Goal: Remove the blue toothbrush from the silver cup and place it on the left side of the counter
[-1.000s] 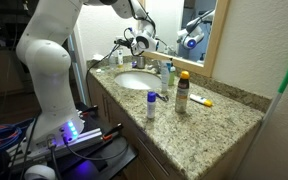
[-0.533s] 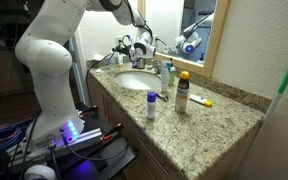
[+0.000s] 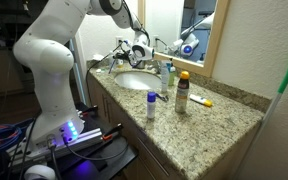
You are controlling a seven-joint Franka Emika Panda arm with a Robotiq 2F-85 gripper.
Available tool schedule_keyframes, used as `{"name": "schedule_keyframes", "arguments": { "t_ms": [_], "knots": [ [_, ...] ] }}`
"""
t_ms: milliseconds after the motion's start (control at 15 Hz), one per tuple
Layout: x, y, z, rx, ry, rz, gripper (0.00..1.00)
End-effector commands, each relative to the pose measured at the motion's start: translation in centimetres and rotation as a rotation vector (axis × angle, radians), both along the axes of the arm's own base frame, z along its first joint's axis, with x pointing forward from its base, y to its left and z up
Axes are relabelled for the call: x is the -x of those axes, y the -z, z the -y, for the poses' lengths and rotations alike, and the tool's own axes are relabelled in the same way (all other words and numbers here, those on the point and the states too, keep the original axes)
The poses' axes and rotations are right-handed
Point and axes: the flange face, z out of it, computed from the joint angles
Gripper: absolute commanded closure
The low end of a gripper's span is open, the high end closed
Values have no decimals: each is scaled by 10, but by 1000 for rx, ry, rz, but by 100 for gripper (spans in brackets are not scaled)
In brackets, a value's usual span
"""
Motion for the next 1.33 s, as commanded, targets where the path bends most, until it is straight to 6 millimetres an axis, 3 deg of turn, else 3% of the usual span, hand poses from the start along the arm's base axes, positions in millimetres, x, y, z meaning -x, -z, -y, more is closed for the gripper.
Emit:
{"name": "schedule_keyframes", "arguments": {
  "t_ms": [0, 267, 667, 1267],
  "knots": [
    [-10, 21, 0, 36, 27, -25, 98],
    [-14, 41, 5, -5, 66, -19, 98],
    [-19, 44, 8, 33, 67, -45, 98],
    [-18, 49, 5, -93, 46, -53, 98]
  ]
}}
